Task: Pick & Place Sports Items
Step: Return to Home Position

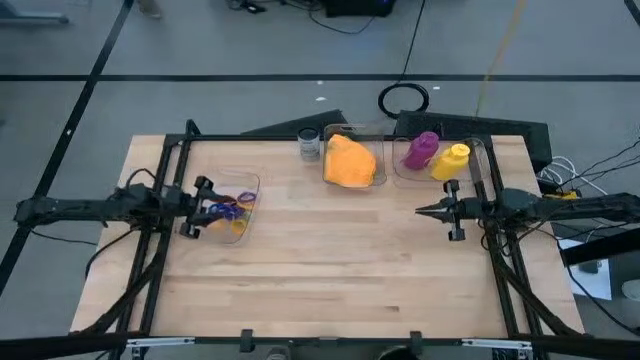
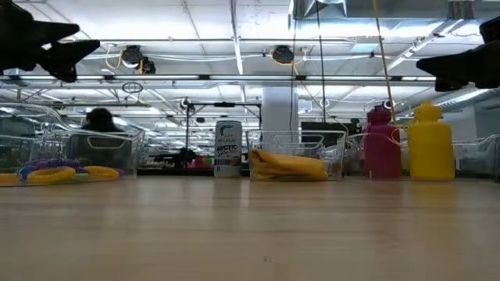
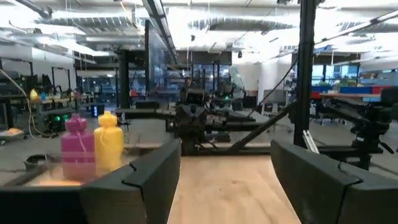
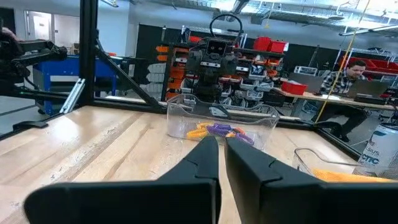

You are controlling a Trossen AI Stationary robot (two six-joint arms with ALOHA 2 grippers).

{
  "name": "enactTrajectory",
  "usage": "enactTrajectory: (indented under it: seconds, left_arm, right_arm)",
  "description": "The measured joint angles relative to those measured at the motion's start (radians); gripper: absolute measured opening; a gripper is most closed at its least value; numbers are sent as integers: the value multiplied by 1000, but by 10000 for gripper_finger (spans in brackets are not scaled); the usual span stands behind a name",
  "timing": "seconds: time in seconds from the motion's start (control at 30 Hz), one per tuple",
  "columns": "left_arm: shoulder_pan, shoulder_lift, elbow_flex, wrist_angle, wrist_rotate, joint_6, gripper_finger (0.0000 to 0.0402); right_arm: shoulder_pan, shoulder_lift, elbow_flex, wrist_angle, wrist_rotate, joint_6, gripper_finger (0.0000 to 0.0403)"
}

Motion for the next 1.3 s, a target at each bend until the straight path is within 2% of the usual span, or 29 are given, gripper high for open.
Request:
enactTrajectory:
  seconds: [0.2, 1.3]
  left_arm:
    - [0, 0, 0, -61, 0, 0, 212]
    - [0, 0, 0, -58, 0, 0, 212]
  right_arm:
    - [0, 0, 0, 0, 0, 0, 4]
    - [0, 0, 0, 0, 0, 0, 4]
